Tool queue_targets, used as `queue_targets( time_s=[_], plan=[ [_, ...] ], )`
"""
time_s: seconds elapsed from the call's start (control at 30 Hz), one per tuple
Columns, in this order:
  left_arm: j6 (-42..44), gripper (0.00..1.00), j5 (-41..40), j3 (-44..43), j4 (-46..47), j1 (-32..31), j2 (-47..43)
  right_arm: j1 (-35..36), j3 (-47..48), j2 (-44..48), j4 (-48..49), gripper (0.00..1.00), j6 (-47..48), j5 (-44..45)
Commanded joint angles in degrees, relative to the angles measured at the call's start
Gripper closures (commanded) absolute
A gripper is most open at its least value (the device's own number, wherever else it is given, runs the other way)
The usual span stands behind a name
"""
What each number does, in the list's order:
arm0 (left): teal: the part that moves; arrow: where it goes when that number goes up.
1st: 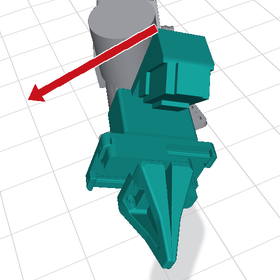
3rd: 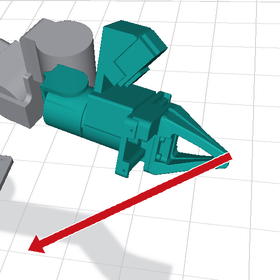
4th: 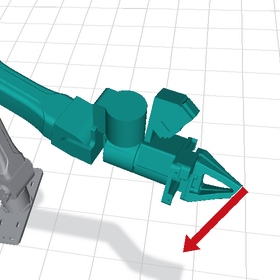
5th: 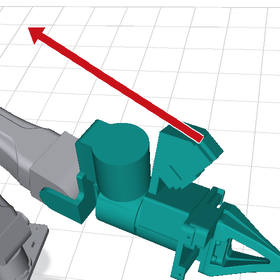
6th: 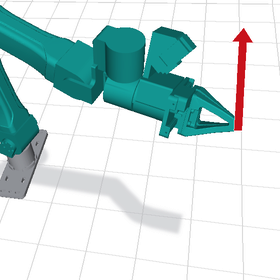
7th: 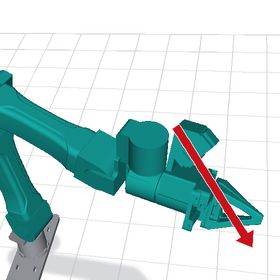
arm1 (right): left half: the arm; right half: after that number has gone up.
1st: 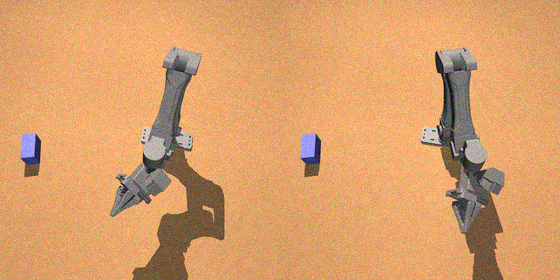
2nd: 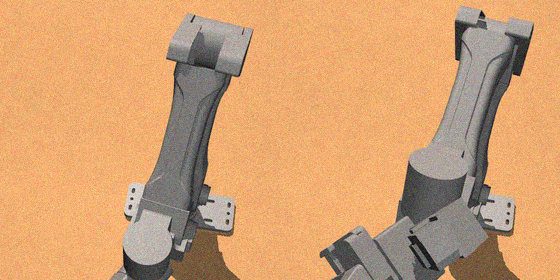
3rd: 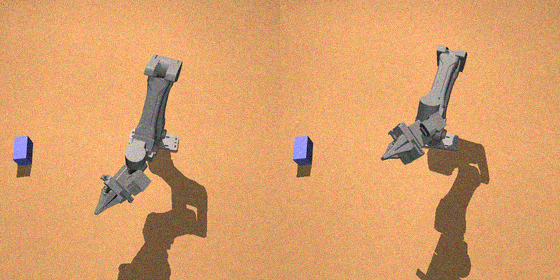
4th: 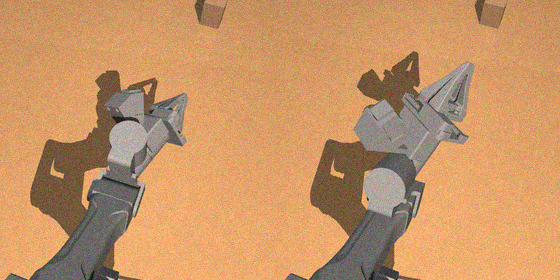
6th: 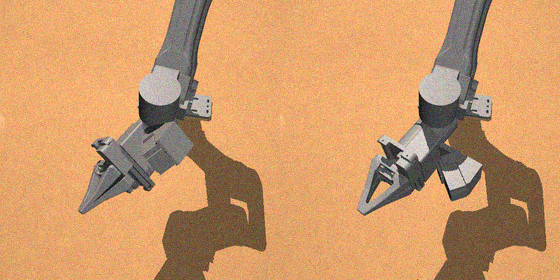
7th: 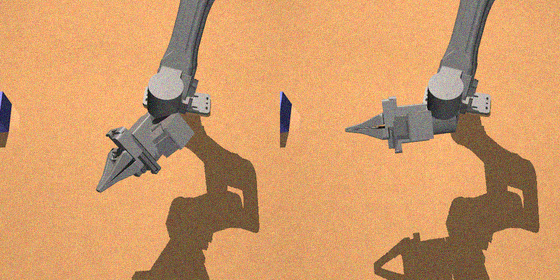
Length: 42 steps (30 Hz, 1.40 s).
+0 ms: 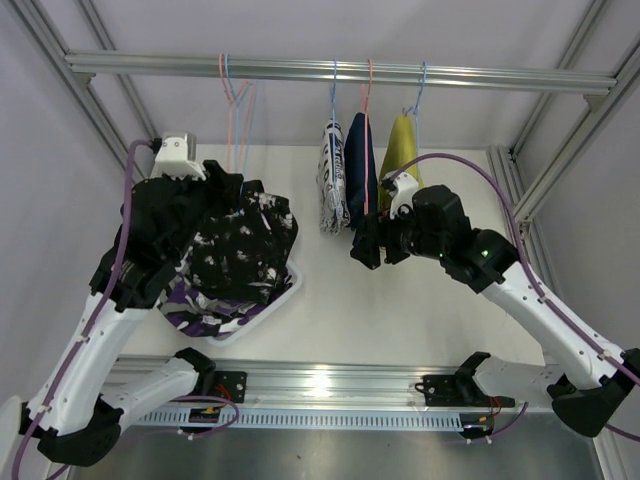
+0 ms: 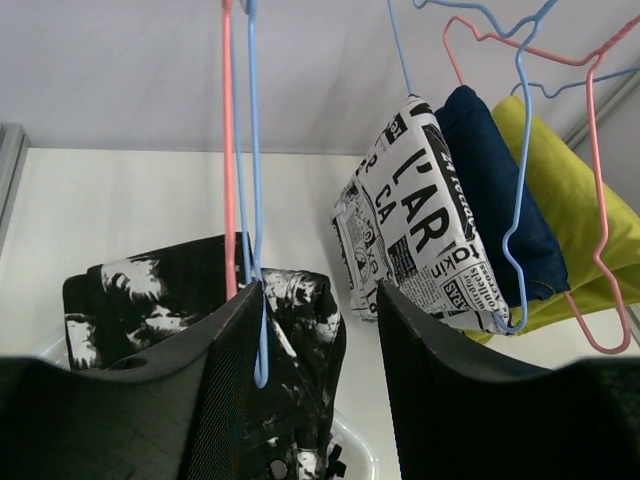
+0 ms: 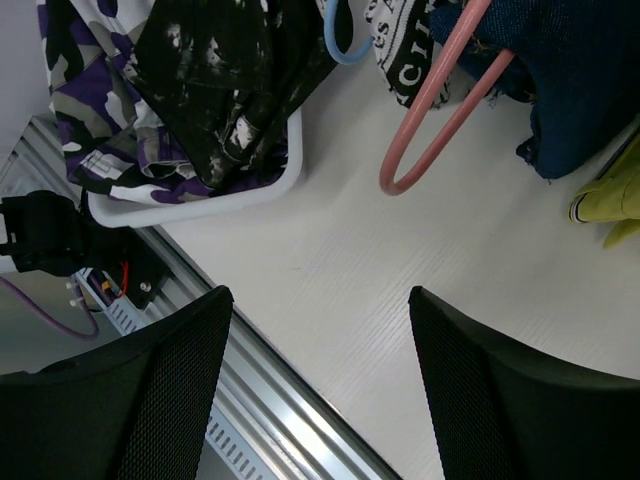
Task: Remove the trousers from the hanger
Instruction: Pick up the hanger from the clothesline.
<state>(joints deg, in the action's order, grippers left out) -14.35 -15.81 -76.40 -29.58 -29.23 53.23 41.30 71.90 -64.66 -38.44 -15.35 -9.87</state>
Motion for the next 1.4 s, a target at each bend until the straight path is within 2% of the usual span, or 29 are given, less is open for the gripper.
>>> queue_targets(
  time_s=[0.0, 0.2, 0.77, 1.1, 1.23, 1.37],
  plan=[
    [0.99, 0.46, 2.1, 1.26, 3.39, -0.56, 1.7, 0.8, 3.77, 1.56, -3.75, 0.24, 0.33, 0.47],
    [0.81, 0.44, 0.96, 3.63, 5.76, -0.39, -0.15, 1.15, 9.73, -0.37, -4.01, 0.23, 2.34, 1.69],
    [-1.56, 0.41, 0.87, 4.77, 6.47, -0.39, -0.32, 1.86, 29.69, -18.56, -2.08, 0.2, 7.71, 4.68],
    [-2.0, 0.4, 1.4, 5.03, 6.38, -0.39, -0.06, 1.07, 33.04, -25.07, 2.48, 0.16, 13.24, 12.94],
    [-2.0, 0.39, 1.75, 5.03, 6.29, -0.39, -0.06, -0.69, 32.87, -27.09, 6.0, 0.14, 14.04, 12.42],
    [-1.47, 0.39, 0.87, 5.03, 6.29, -0.39, -0.32, -3.85, 33.13, -29.64, 10.91, 0.14, 13.51, 8.3]
  ],
)
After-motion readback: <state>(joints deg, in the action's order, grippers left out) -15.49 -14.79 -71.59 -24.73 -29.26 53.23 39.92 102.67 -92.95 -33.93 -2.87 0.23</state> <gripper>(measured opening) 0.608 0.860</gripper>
